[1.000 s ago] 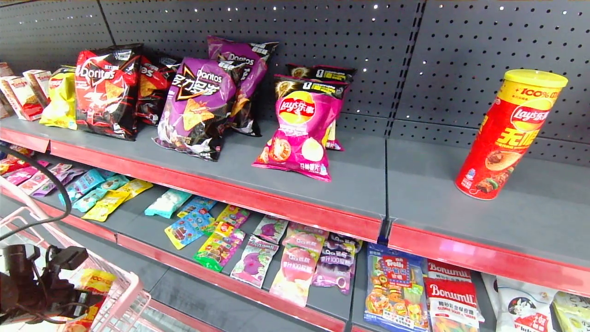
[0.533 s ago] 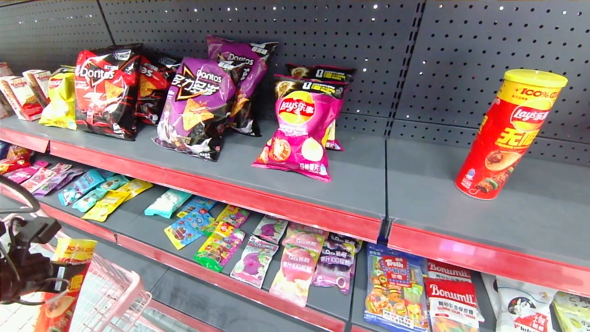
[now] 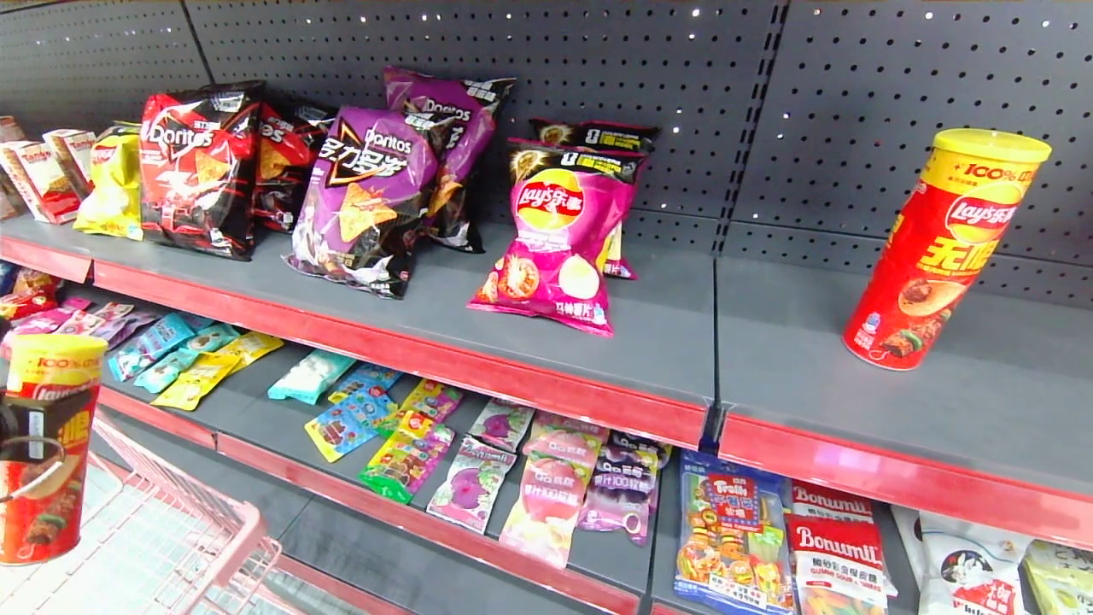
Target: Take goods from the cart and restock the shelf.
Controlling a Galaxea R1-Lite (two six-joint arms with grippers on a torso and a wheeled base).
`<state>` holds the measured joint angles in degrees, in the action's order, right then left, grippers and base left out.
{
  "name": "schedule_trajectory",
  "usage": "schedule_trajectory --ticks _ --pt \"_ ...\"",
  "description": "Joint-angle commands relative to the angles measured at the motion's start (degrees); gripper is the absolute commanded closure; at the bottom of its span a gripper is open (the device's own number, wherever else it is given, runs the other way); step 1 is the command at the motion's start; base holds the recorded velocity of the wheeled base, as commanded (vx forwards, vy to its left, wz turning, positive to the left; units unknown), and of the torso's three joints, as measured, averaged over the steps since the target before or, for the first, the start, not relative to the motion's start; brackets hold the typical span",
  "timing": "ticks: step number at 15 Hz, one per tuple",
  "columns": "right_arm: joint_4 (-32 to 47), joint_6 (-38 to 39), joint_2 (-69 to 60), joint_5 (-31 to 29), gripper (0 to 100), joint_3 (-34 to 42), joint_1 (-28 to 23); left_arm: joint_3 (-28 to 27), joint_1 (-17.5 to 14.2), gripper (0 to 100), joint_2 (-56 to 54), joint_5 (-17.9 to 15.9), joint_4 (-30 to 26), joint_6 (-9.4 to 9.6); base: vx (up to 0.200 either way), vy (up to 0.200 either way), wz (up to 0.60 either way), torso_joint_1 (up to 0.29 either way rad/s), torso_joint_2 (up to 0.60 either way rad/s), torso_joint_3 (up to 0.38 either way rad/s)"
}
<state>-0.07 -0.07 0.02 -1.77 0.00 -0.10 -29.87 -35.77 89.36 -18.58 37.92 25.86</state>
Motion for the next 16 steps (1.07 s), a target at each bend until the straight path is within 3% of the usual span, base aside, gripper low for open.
schedule_trajectory --ticks 1,3,6,8,13,16 --pt "-0.01 -0.01 -0.02 0.01 0 0.00 0.01 -1.51 0.00 100 -7.27 0.21 -0.04 -0.90 0.000 0.000 0.00 0.000 0.00 0.000" --pt "-0.01 -0.10 -0.02 0.01 0 0.00 0.01 -3.80 0.44 100 -12.45 0.21 -1.19 -1.86 0.000 0.000 0.00 0.000 0.00 0.000" --pt "-0.01 -0.01 -0.02 0.01 0 0.00 0.01 -9.24 3.07 100 -18.52 0.21 -7.34 -6.61 0.000 0.000 0.00 0.000 0.00 0.000" --pt "-0.01 -0.01 -0.02 0.01 0 0.00 0.01 -12.76 4.83 100 -22.12 0.21 -12.52 -7.84 0.000 0.000 0.00 0.000 0.00 0.000" --pt "-0.01 -0.01 -0.02 0.01 0 0.00 0.01 -18.03 6.32 100 -26.16 0.30 -16.30 -8.98 0.000 0.000 0.00 0.000 0.00 0.000" --pt "-0.01 -0.01 -0.02 0.01 0 0.00 0.01 -17.51 6.32 100 -27.31 0.30 -17.09 -9.33 0.000 0.000 0.00 0.000 0.00 0.000"
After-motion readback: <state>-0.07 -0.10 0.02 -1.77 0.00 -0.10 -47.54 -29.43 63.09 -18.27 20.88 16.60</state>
